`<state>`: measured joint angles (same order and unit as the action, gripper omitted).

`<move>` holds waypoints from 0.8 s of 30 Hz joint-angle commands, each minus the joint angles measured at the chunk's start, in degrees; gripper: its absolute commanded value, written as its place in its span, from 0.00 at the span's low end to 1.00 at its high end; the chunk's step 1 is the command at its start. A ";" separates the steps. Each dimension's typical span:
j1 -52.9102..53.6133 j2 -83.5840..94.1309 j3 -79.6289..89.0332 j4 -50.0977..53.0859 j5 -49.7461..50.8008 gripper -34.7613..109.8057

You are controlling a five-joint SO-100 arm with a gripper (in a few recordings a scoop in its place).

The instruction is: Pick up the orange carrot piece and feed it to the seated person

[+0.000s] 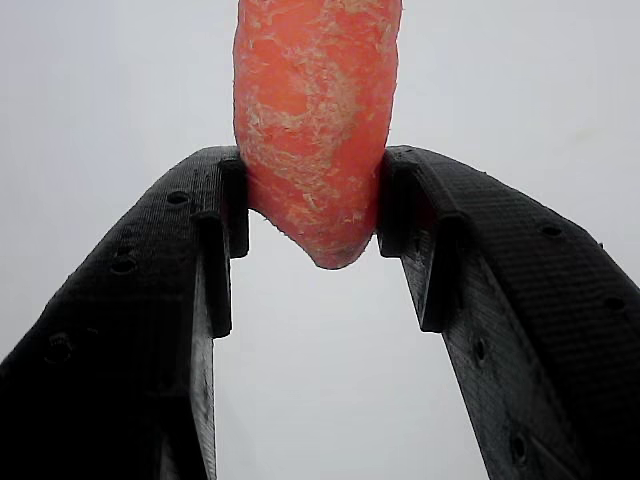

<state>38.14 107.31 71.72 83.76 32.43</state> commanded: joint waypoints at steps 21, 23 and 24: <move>-30.94 0.00 -37.09 0.09 41.22 0.23; -33.22 0.00 -39.99 0.09 42.71 0.23; -33.93 0.00 -41.48 0.09 43.24 0.23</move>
<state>6.33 106.08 38.32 83.76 73.39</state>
